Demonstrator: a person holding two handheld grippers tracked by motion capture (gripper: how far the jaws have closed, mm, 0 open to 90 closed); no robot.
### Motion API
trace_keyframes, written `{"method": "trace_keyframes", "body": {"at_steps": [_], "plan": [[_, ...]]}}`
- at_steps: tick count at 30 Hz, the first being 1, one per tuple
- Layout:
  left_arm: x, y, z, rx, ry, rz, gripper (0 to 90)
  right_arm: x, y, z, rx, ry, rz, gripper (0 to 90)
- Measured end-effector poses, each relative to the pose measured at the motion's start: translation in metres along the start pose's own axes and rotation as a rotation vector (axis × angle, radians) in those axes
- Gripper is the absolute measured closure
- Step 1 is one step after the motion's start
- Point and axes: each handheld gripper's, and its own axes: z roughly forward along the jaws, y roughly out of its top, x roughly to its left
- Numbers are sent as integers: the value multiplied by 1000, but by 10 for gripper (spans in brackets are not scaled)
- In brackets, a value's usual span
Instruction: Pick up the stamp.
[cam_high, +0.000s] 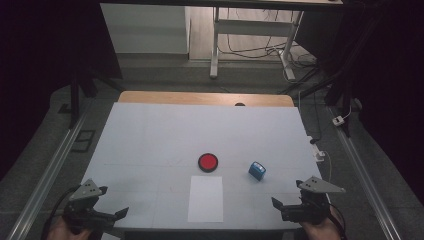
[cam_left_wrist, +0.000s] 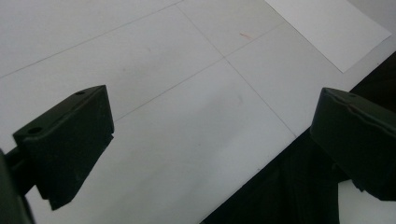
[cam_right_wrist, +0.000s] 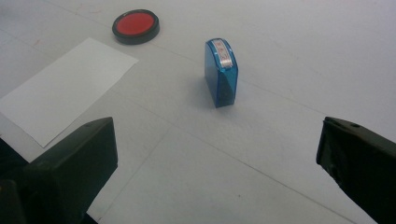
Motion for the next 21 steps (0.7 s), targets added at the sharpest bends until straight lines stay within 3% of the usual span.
{"method": "trace_keyframes", "body": {"at_steps": [6, 21], "plan": [[0, -1, -1, -12, -23, -10, 0, 1, 1, 5, 6, 19, -28, 0], [-1, -2, -2, -22, -15, -18, 0, 6, 11, 19, 9, 71, -67, 0]]}}
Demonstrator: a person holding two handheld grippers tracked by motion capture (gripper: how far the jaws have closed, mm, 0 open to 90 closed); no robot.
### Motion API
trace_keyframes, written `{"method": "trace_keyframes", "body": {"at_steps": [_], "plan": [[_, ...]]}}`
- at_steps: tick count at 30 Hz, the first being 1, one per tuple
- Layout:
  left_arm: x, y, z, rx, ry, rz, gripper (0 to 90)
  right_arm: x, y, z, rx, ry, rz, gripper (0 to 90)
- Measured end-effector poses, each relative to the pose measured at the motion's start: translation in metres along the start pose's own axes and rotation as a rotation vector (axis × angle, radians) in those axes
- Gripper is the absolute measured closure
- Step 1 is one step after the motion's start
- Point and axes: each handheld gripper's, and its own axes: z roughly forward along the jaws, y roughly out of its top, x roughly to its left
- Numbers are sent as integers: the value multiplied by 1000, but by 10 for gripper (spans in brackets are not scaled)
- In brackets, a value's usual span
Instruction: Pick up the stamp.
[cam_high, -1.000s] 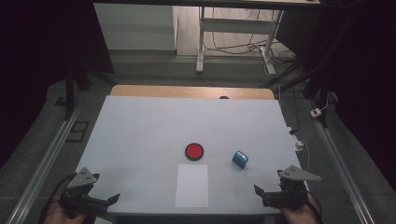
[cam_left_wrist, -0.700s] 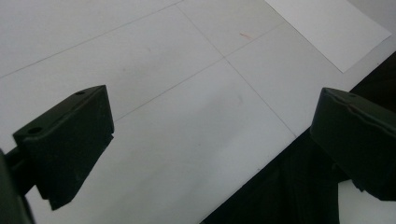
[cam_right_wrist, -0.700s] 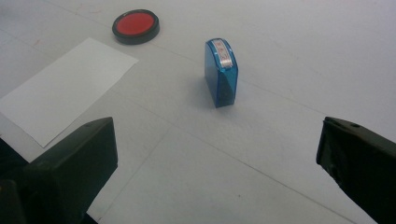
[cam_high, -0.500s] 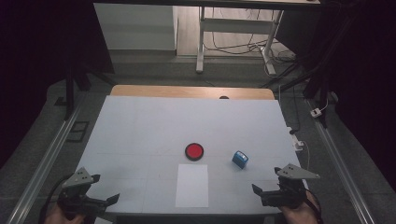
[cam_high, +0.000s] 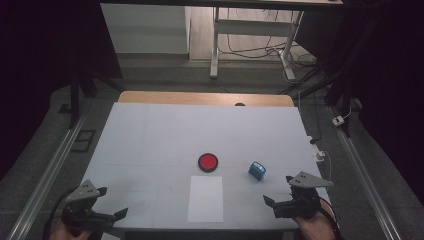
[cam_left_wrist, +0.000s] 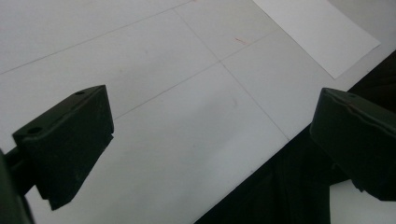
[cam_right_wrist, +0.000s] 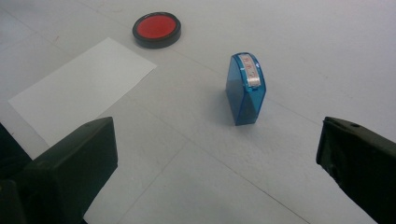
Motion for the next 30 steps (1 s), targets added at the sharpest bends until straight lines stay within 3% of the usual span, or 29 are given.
{"method": "trace_keyframes", "body": {"at_steps": [10, 23, 30], "plan": [[0, 0, 0, 3, -2, 1, 0, 3, 7, 13, 38, 25, -11, 0], [0, 1, 1, 11, -5, 2, 1, -10, 15, 33, 78, 14, 6, 0], [0, 1, 1, 11, -5, 4, 1, -15, 20, 42, 76, 28, 53, 0]]}}
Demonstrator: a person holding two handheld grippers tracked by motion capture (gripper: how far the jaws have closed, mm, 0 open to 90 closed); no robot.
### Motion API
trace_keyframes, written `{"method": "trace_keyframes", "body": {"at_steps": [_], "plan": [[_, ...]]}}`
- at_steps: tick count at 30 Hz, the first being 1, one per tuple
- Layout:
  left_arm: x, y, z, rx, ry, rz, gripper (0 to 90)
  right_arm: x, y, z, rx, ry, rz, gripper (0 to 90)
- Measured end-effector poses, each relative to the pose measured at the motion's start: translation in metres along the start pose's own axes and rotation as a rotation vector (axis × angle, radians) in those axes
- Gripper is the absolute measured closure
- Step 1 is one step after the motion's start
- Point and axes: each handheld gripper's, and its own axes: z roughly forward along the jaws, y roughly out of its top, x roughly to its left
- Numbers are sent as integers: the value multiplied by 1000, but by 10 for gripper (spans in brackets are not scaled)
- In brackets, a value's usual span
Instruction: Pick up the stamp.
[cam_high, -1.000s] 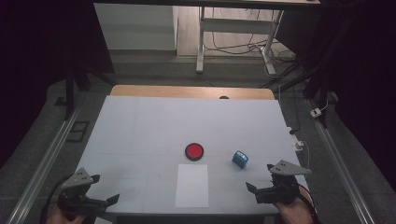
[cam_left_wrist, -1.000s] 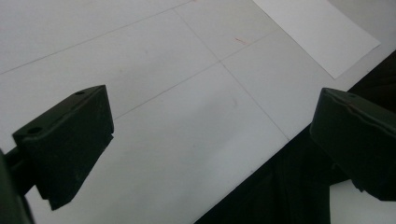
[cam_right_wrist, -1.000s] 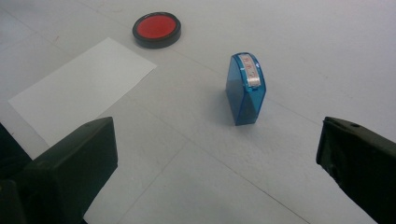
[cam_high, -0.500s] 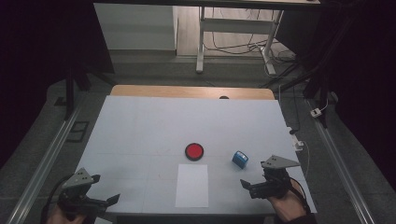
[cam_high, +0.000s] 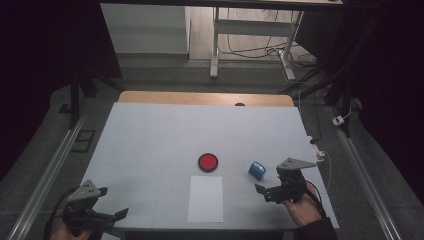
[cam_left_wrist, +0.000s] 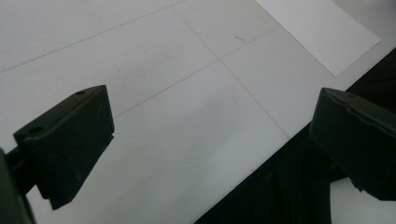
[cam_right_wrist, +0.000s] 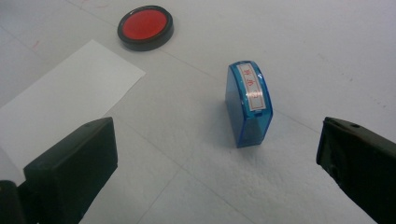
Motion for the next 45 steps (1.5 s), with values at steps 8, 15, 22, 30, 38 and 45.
{"method": "trace_keyframes", "body": {"at_steps": [8, 15, 22, 30, 38, 45], "plan": [[0, 0, 1, 2, 0, 2, 2, -3, 3, 12, 26, -47, -13, 0], [1, 1, 1, 5, -3, -1, 2, -7, 8, 21, 30, -55, -11, 0], [1, 1, 1, 10, -6, -1, 3, -13, 12, 31, 64, -50, -25, 0], [1, 1, 2, 12, -10, -3, 4, -19, 17, 45, 99, -58, -53, 0], [1, 1, 2, 15, -12, -2, 4, -26, 20, 55, 115, -69, -59, 0], [2, 1, 2, 15, -15, -4, 4, -28, 22, 63, 133, -82, -74, 0]]}}
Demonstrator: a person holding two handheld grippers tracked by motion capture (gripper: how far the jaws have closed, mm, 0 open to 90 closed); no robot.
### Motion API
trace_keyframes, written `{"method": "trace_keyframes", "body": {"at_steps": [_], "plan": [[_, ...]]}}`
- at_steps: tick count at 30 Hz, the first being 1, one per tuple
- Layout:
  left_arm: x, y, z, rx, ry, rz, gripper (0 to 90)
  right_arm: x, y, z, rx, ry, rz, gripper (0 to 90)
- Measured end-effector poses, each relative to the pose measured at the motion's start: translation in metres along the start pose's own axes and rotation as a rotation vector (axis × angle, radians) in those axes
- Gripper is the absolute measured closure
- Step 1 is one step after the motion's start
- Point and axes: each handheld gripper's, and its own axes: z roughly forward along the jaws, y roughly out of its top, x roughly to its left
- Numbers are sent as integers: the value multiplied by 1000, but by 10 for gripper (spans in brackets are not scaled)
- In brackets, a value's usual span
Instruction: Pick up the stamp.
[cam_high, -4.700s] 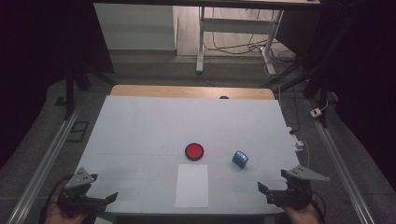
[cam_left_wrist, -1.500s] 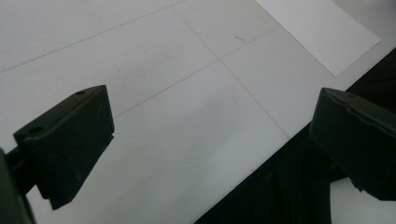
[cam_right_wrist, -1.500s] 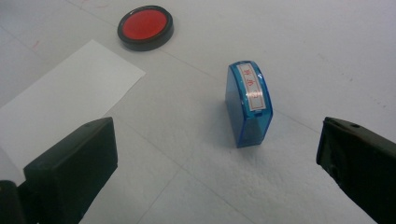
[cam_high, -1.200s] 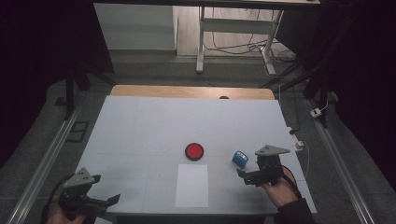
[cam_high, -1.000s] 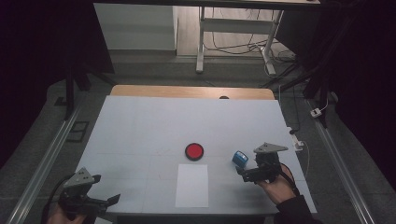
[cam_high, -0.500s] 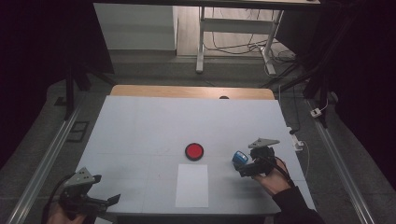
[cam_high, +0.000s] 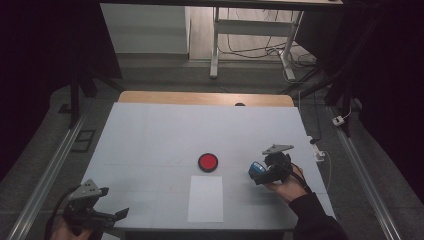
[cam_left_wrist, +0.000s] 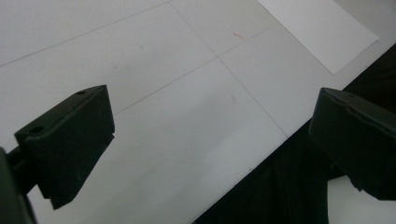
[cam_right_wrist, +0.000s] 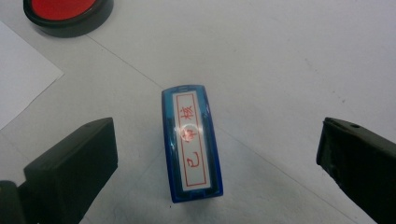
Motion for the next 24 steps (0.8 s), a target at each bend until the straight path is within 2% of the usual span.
{"method": "trace_keyframes", "body": {"at_steps": [2, 6, 10, 11, 12, 13, 14, 20, 24], "plan": [[0, 0, 0, 1, -1, 0, 4, 0, 1, 0, 6, 2, -14, 0], [0, 0, 0, 2, -1, 3, 6, 0, 1, -2, 12, 15, -6, 37], [0, 0, 0, 6, -2, 6, 7, -1, 2, -3, 25, 32, -7, 139], [-1, 0, 1, 4, -2, 6, 7, -1, 2, -3, 25, 32, -7, 139], [-1, 0, 1, 5, -2, 6, 8, 0, 2, -5, 25, 37, -17, 210], [-1, 0, 1, 5, -2, 6, 8, 0, 3, -5, 21, 30, -26, 245], [-1, 0, 1, 6, -2, 7, 8, 0, 3, -5, 21, 30, -26, 245], [-1, 0, 1, 7, -1, 8, 9, 2, 6, -8, 32, 48, -43, 457], [-1, 1, 1, 10, -2, 9, 9, 2, 8, -7, 44, 64, -60, 543]]}}
